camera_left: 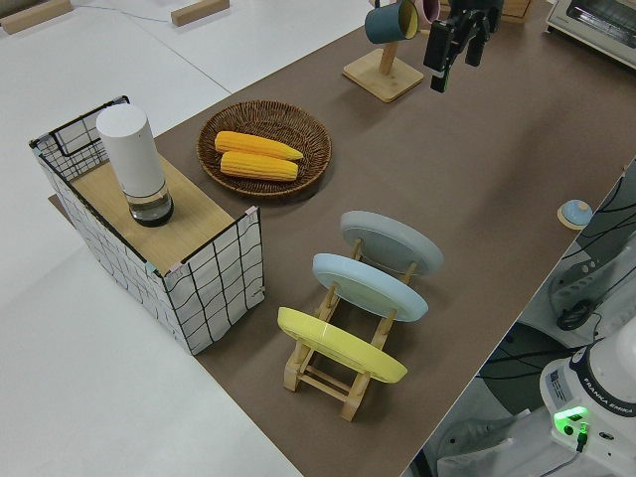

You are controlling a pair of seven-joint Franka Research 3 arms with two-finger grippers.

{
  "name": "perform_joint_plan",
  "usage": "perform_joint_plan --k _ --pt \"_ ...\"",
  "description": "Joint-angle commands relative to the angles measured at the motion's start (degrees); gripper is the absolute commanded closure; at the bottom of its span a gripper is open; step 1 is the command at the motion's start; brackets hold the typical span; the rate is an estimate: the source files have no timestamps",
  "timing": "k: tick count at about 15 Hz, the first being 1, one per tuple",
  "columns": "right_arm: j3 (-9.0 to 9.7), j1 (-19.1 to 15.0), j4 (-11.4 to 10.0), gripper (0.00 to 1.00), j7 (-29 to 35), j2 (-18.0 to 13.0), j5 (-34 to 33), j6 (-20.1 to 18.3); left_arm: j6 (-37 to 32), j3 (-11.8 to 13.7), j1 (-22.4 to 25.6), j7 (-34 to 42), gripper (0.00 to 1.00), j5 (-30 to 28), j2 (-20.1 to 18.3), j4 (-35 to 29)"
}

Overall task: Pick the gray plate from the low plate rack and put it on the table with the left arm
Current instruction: 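Move the left gripper down toward the gray plate in the low rack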

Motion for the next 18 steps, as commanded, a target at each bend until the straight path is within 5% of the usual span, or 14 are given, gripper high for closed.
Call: perform_joint_plan --k 1,10,18 --pt "1.15 -1.38 0.43 0.017 0.68 -0.12 -0.37 -0.65 6.71 0.24 -0.57 -0.79 0.01 1.04 -8.95 -12.10" --pt "1.23 -1.38 0.43 0.017 0.68 -0.12 -0.37 -0.65 9.61 0.59 0.57 -2.11 0.01 5.08 -10.20 -14.84" --pt "1.23 -1.38 0.43 0.017 0.68 -0.12 -0.37 -0.65 17.51 1.30 6.89 -2.20 0.01 7.28 -11.07 -20.90"
